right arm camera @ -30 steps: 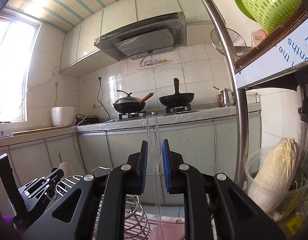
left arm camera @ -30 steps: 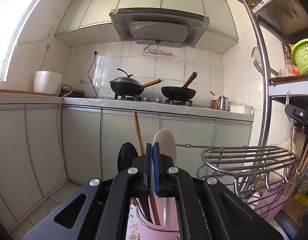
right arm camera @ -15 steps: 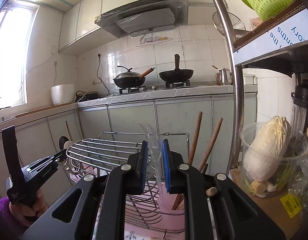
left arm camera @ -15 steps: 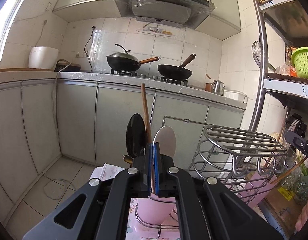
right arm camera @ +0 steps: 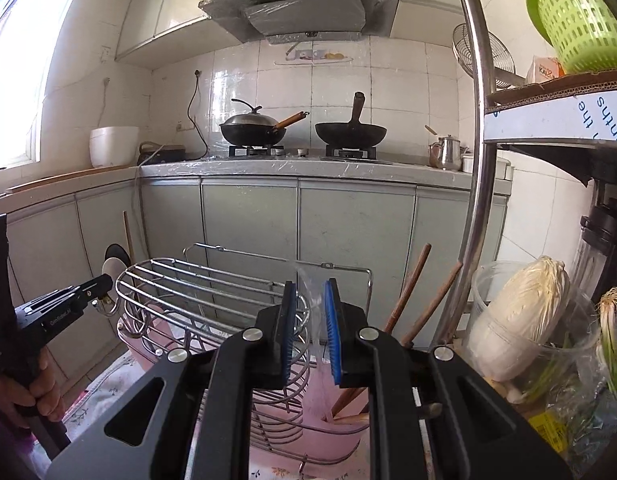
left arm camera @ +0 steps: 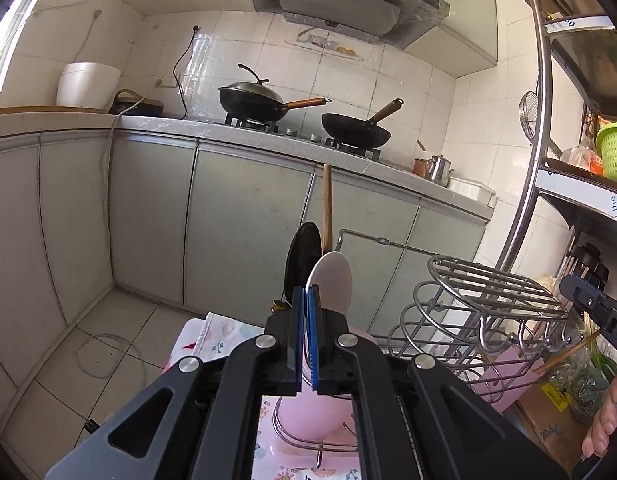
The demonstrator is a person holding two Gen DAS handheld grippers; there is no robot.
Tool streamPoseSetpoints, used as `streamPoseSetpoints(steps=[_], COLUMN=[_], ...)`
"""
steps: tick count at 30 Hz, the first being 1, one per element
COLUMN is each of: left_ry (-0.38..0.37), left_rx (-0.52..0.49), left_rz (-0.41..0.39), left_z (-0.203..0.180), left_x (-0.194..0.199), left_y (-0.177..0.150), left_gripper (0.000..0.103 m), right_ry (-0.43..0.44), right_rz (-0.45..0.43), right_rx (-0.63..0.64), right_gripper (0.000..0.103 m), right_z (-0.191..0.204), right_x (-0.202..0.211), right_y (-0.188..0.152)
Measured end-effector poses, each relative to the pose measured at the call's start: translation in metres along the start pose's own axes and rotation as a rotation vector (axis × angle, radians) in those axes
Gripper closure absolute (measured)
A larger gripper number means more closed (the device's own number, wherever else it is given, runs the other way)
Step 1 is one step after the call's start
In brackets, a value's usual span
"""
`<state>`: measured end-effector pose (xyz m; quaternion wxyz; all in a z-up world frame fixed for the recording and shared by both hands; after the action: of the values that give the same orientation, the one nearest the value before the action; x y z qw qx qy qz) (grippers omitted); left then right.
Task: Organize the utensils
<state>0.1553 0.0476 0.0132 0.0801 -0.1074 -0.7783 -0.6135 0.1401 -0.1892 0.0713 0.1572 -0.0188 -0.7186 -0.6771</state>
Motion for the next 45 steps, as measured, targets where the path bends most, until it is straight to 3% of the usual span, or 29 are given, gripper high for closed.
streamPoseSetpoints(steps=[7, 9, 11, 13, 19, 21, 24, 34, 45], left_ry=[0.004, -0.008, -0.010, -0.010, -0.006, -0.005, 0.003, 0.001, -0.011], left_rx=[-0.004, -0.003, -0.007, -0.011, -0.005, -0.005, -0.018, -0.013, -0.054], left_rz=[0.020, 0.031, 0.035, 0.035, 0.033, 0.044, 0.059, 0.116, 0.173], left_z=[0.001, -0.001, -0.003, -0.003, -0.001, 0.000, 0.001, -0.002, -0.018], left_x=[0.005, 0.005, 0.007, 0.011, 0.020, 0.022, 0.028, 0.049, 0.064], left_y=[0.004, 0.006, 0.007, 0.008, 0.015, 0.017, 0.018, 0.012, -0.011], left_gripper=[0.098, 0.093, 0.075, 0.072, 0.070, 0.070, 0.070, 0.069, 0.069], right_ry=[-0.017, -0.011, -0.008, -0.009, -0.001, 0.000, -0.001, -0.046, 0.014], right_rz=[0.083, 0.097, 0.105, 0.117, 0.107, 0.100, 0.095, 0.044, 0.087], right_rx=[0.019, 0.008, 0.005, 0.008, -0.017, -0.036, -0.065, -0.100, -0.131], right_gripper=[0.088, 0.088, 0.088, 0.088, 0.085, 0.074, 0.068, 0.067, 0.067], right_z=[0.008, 0.008, 0.007, 0.007, 0.003, 0.000, -0.005, -0.008, -0.001], right_x=[0.006, 0.007, 0.007, 0.007, 0.021, 0.028, 0.037, 0.078, 0.080], right_y=[-0.004, -0.002, 0.002, 0.008, 0.021, 0.023, 0.024, 0.000, -0.019])
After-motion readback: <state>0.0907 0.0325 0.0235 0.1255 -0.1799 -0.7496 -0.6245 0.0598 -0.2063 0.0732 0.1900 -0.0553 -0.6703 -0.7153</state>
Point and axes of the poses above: each gripper's, at about its wrist camera, not at the fingertips, and x roughly against the way its jaws point, z to its left, y to its top, the point moved 6 cm from there along -x, roughly the way its jaws point, and after that the axes turned 3 degrees about -z, right-handed, at the moved point
